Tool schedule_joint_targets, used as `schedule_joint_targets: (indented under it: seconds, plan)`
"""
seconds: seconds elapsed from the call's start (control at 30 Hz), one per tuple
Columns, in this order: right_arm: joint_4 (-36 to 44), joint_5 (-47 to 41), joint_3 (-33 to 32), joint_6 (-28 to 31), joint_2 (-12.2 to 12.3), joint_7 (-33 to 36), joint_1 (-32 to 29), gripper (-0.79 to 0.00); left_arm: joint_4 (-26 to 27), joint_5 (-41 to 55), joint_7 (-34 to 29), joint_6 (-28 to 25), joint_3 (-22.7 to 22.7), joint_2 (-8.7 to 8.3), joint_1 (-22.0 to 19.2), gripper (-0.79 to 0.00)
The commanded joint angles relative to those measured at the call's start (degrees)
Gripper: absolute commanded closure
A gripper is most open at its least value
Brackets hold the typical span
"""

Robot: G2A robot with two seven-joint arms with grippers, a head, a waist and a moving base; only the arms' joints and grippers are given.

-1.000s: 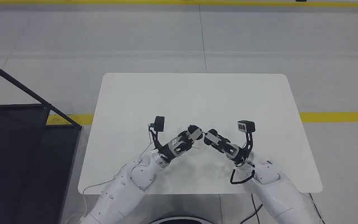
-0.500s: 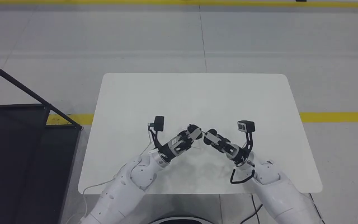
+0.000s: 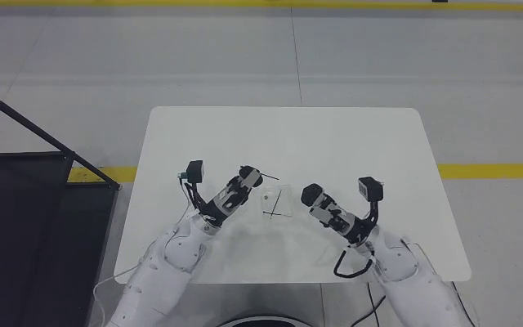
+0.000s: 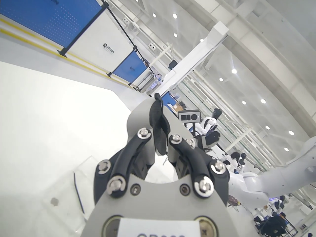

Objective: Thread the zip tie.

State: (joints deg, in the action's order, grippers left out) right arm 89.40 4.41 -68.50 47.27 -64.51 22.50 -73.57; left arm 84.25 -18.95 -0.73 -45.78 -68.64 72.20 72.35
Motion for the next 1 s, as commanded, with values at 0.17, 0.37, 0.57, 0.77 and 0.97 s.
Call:
schedule_joint_targets:
  seconds: [0.17, 0.37, 0.57, 0.77, 0.97]
  plan:
    - [6.7, 20.1, 1.2, -9.5, -0.9, -11.3, -2.8, -0.785, 3.7, 2.1, -4.3, 0.0, -6.3, -1.49, 4.9, 0.000]
    - [6.7, 20.1, 1.2, -9.5, -0.9, -11.3, -2.8, -0.785, 4.2, 2.9, -6.0, -0.1, -7.2, -1.79, 5.8, 0.000]
    - [7.8, 22.6, 1.9, -10.4, -0.9, -9.4, -2.6, -0.785, 4.6, 2.8, -6.0, 1.0, -7.1, -1.75, 5.9, 0.000]
    - [15.2, 38.1, 5.4, -23.3, -1.2, -3.5, -1.6, -0.785, 5.8, 3.5, -5.5, 2.6, -7.9, -1.80, 6.2, 0.000]
    - [19.1, 50.4, 11.0, -31.8, -1.8, 5.8, 0.7, -0.785, 6.8, 4.6, -6.2, 3.1, -9.7, -2.11, 7.1, 0.000]
